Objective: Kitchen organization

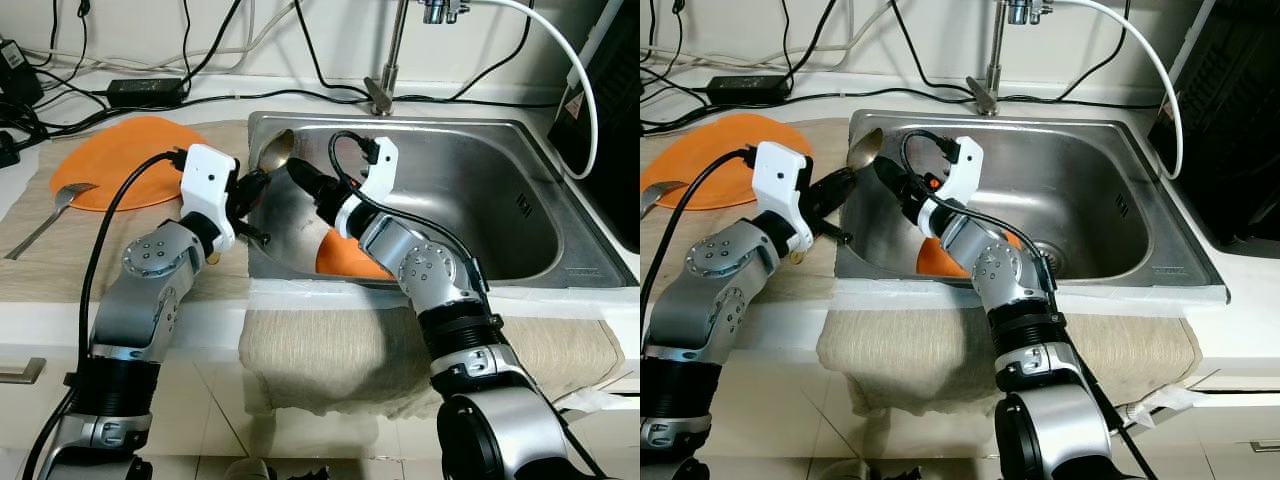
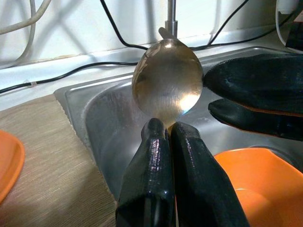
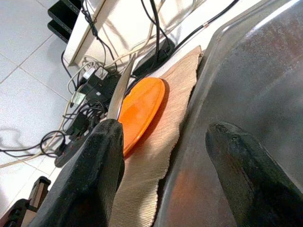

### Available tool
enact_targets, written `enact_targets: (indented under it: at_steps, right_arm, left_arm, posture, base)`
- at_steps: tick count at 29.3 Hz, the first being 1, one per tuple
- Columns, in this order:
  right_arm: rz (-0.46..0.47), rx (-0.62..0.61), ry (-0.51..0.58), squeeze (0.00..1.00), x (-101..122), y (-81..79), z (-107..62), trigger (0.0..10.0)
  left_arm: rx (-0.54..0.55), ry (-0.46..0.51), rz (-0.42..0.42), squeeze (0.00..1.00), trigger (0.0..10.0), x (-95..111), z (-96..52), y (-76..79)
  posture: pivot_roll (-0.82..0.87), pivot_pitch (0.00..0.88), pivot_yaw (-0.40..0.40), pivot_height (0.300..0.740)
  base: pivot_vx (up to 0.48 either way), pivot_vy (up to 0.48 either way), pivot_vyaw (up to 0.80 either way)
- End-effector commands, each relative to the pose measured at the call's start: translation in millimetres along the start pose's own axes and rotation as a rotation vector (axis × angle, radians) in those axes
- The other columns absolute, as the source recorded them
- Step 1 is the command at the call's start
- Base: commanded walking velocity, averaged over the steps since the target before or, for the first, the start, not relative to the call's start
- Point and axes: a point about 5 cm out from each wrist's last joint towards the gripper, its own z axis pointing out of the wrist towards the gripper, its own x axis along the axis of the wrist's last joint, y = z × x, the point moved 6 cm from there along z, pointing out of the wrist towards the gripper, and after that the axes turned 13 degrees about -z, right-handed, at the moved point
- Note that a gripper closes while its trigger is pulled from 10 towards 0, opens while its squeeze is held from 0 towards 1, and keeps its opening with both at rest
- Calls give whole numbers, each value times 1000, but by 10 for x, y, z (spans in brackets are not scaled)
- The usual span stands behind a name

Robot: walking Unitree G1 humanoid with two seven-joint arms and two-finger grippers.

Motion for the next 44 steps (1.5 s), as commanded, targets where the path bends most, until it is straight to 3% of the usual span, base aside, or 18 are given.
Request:
enact_targets:
  at_steps: [1, 44]
  right_arm:
    - [78, 235, 20, 0, 10, -964, 316, 10000]
    - [80, 243, 19, 0, 15, -988, 316, 10000]
  left_arm:
    - [-4, -6, 19, 0, 0, -7, 7, 6]
    - [-4, -6, 22, 0, 0, -9, 9, 3]
  posture:
    - [162, 0, -8, 740]
    - [160, 1, -8, 740]
  base:
    - [0, 0, 0]
    - [0, 0, 0]
